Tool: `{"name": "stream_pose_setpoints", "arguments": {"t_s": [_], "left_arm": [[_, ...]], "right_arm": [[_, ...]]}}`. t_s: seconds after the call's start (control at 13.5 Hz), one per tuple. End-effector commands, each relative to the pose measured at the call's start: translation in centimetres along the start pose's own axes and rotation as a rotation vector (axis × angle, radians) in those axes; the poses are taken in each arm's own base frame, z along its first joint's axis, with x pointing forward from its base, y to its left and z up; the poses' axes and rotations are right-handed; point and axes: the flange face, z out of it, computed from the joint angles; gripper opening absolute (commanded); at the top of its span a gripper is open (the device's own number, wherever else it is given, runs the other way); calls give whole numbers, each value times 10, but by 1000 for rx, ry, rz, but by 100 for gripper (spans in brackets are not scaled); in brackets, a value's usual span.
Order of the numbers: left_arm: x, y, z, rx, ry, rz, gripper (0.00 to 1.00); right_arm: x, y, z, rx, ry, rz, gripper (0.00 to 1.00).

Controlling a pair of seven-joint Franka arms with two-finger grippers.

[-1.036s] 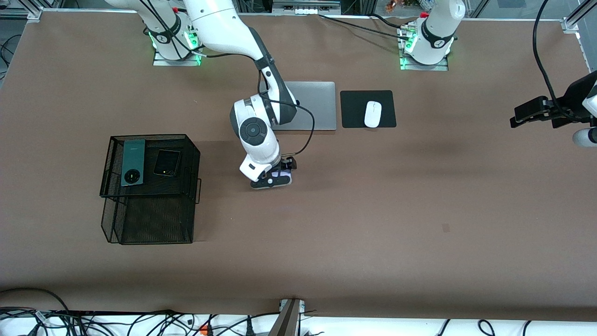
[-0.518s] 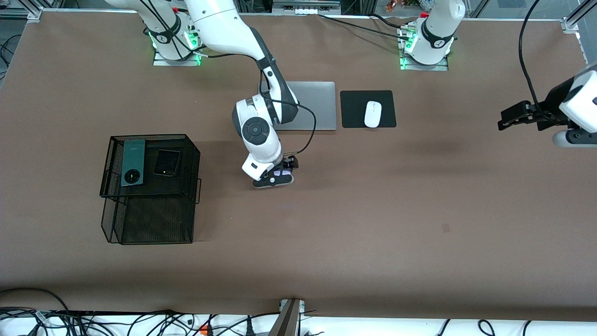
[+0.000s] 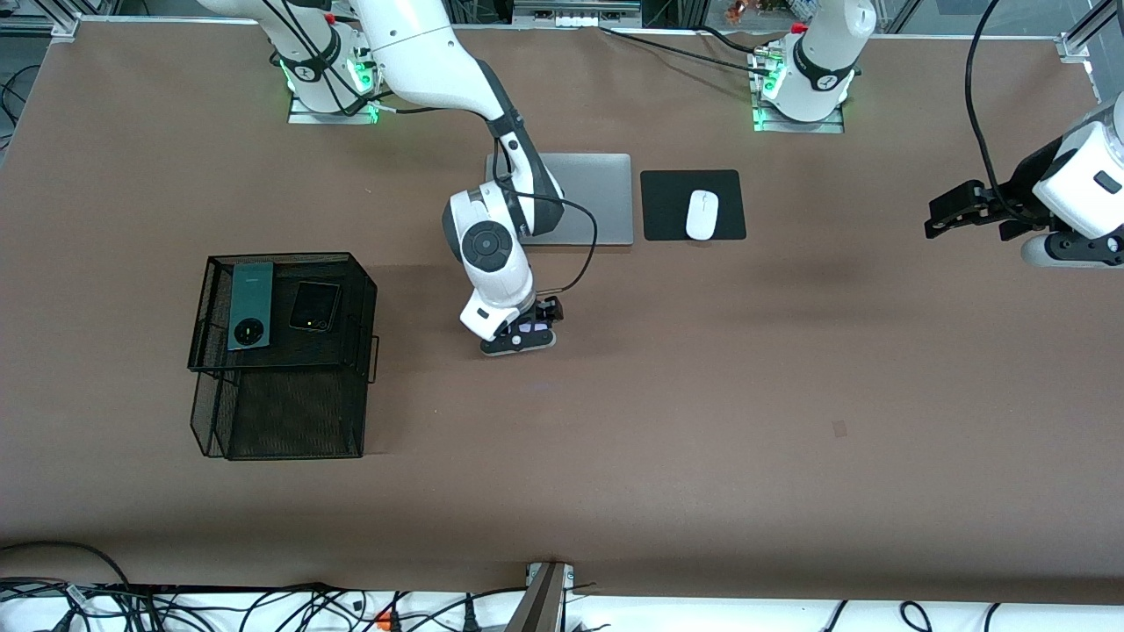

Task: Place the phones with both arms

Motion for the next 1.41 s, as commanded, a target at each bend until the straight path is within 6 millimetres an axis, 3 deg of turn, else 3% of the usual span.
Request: {"name": "stream_pose_setpoints", "arguments": {"t_s": [0.0, 0.22, 0.44, 0.67, 0.81, 1.11, 1.33], "left_arm": [[-6, -5, -15, -9, 39, 2, 100], [-6, -5, -17, -9, 43, 4, 100], [-6, -5, -17, -9, 43, 2, 100], [-6, -5, -17, -9, 40, 2, 100], [-5, -5, -15, -9, 36, 2, 100], [-5, -1, -14, -9, 30, 9, 100], [-5, 1, -13, -9, 28, 13, 100]], "right_arm": [[0, -6, 1, -8, 16, -31, 19], [5, -3, -9, -6, 26, -26, 1], [22, 15, -41, -15, 51, 2, 0], [49, 58, -91, -44, 62, 66, 0], [69, 100, -123, -82, 96, 117, 0], [114, 181, -211, -177, 175, 149, 0], [131, 273, -232, -201, 131, 98, 0]]}}
